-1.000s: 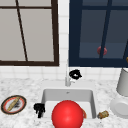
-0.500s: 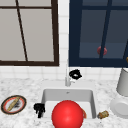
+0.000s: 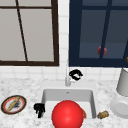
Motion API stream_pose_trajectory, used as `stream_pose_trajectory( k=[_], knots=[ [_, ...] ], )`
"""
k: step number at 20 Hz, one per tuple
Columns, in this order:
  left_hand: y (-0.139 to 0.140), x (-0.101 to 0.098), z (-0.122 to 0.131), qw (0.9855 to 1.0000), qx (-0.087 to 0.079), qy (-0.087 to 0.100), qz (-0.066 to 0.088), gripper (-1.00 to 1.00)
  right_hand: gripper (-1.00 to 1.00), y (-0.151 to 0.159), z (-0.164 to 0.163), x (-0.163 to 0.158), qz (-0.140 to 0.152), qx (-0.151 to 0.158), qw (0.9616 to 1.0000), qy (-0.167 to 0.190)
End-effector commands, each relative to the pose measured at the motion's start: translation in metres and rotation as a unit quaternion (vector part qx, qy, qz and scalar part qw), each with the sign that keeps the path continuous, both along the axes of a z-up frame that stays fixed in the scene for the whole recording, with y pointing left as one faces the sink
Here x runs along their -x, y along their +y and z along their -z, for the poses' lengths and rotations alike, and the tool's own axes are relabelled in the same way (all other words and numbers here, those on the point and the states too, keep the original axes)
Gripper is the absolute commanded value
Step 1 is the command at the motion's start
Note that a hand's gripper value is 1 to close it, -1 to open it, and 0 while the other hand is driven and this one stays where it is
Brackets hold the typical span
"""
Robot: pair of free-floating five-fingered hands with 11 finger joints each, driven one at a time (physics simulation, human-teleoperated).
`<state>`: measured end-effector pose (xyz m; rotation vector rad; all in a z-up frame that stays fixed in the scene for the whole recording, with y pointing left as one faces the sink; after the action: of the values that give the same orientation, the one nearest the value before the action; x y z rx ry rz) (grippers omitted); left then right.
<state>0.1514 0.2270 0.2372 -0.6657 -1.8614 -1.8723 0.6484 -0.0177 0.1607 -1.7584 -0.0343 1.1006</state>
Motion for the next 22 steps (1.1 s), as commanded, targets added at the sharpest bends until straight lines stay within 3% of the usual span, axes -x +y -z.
stream_pose_trajectory(
  k=[1, 4, 10, 17, 22],
  knots=[
    [0.0, 0.0, 0.0, 1.0, 0.0, 0.0, 0.0, 0.0, -1.0, -0.001, -0.001, -0.002, -0.009, -0.007, 0.9998, 0.013],
    [0.0, 0.0, 0.0, 1.0, 0.0, 0.0, 0.0, 0.0, -1.0, -0.001, -0.016, -0.003, -0.04, -0.033, 0.9982, 0.029],
    [0.0, 0.0, 0.0, 1.0, 0.0, 0.0, 0.0, 0.0, -1.0, -0.003, -0.023, -0.001, -0.056, -0.096, 0.992, 0.059],
    [0.0, 0.0, 0.0, 1.0, 0.0, 0.0, 0.0, 0.0, -1.0, -0.01, -0.023, 0.002, -0.071, -0.167, 0.9813, 0.064],
    [0.0, 0.0, 0.0, 1.0, 0.0, 0.0, 0.0, 0.0, -1.0, -0.017, -0.025, 0.001, -0.084, -0.223, 0.9695, 0.058]
  ],
)
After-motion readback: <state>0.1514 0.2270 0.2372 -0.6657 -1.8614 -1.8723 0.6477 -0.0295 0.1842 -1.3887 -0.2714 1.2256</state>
